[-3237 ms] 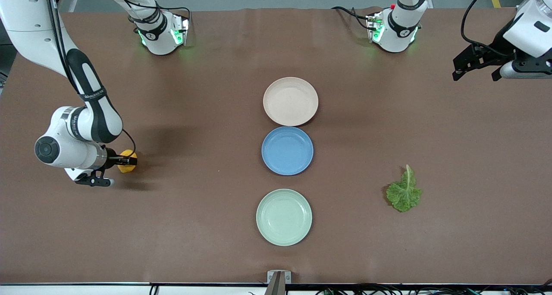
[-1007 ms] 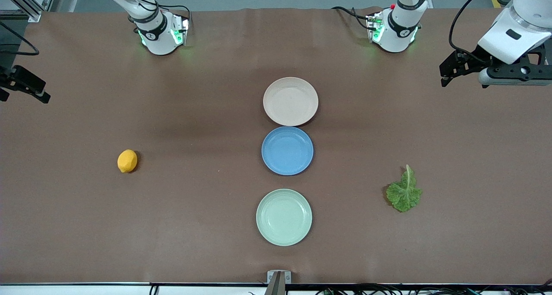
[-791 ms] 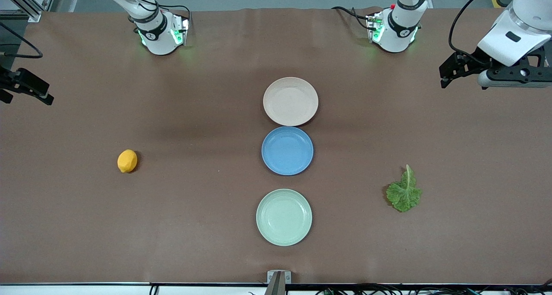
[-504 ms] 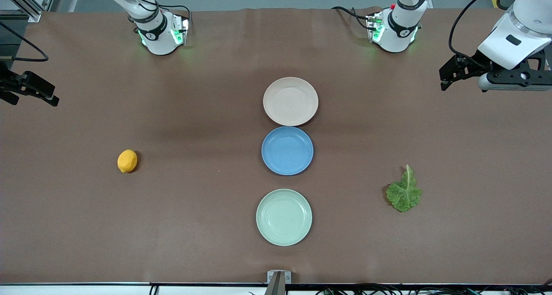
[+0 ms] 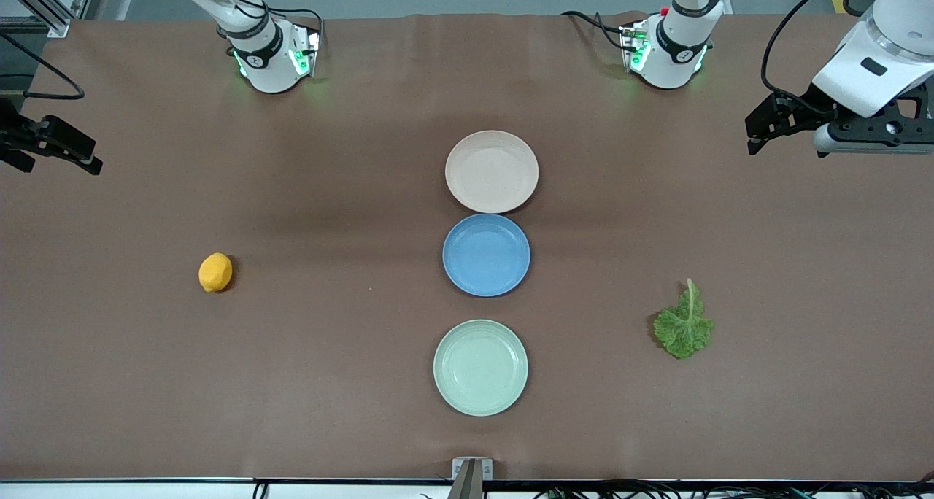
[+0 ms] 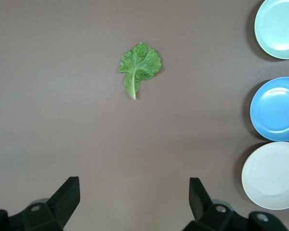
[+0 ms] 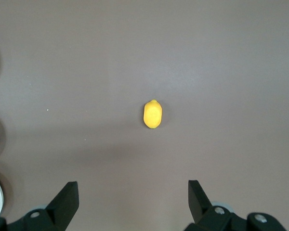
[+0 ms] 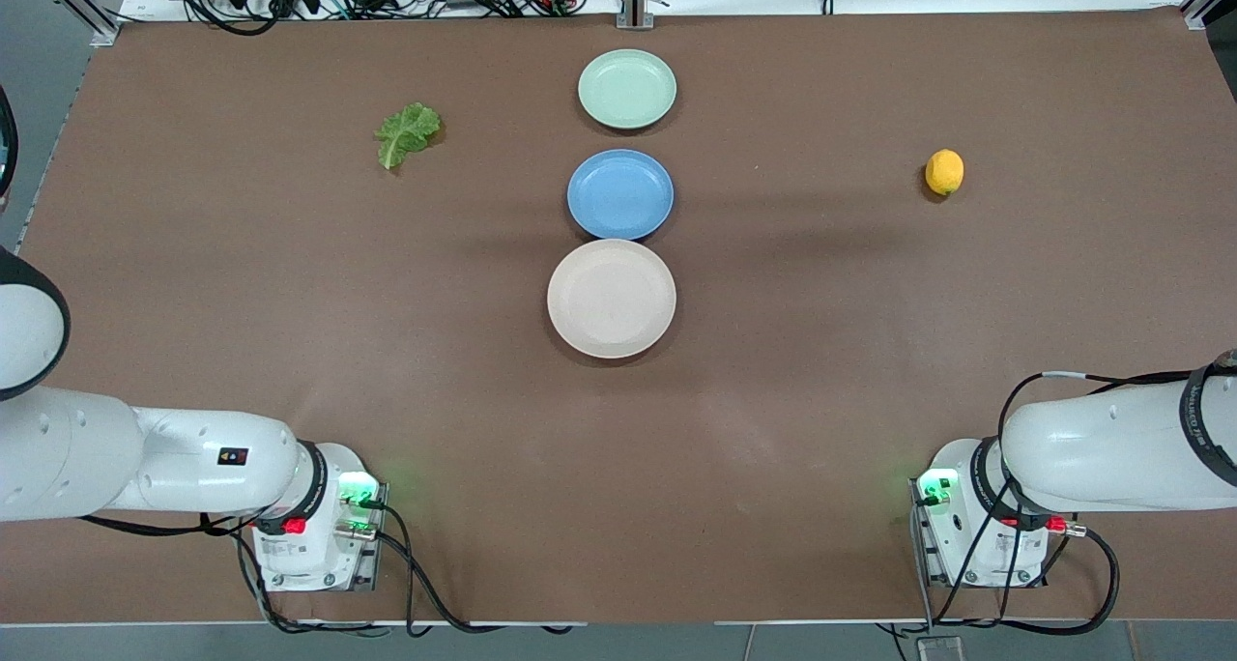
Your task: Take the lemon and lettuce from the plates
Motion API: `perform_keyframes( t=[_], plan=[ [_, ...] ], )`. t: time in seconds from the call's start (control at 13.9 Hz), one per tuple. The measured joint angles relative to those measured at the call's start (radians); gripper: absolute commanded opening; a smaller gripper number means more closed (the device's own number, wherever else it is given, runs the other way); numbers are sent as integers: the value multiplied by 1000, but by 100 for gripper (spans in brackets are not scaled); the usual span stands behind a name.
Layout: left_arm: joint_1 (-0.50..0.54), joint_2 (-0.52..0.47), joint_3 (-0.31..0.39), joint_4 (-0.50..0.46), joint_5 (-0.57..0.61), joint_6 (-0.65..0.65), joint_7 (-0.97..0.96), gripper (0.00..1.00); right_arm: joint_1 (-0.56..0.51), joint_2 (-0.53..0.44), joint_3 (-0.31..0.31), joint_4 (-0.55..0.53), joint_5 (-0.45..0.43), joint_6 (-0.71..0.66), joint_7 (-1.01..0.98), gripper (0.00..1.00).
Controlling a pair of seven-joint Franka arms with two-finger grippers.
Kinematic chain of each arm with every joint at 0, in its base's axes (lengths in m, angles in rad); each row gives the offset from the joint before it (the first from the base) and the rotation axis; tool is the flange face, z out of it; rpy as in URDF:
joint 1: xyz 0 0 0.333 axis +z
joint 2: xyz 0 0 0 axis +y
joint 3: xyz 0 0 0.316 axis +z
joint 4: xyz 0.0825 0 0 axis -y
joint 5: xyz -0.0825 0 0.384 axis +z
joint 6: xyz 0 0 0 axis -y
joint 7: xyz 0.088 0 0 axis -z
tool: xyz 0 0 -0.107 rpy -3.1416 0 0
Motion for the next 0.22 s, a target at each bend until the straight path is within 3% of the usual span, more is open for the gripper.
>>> perform_keyframes(
  t=[0.22],
  plan=[
    [2, 2, 0, 1, 0, 0, 0, 100, 0, -1, 0, -2, 0, -2, 0, 100]
  ],
)
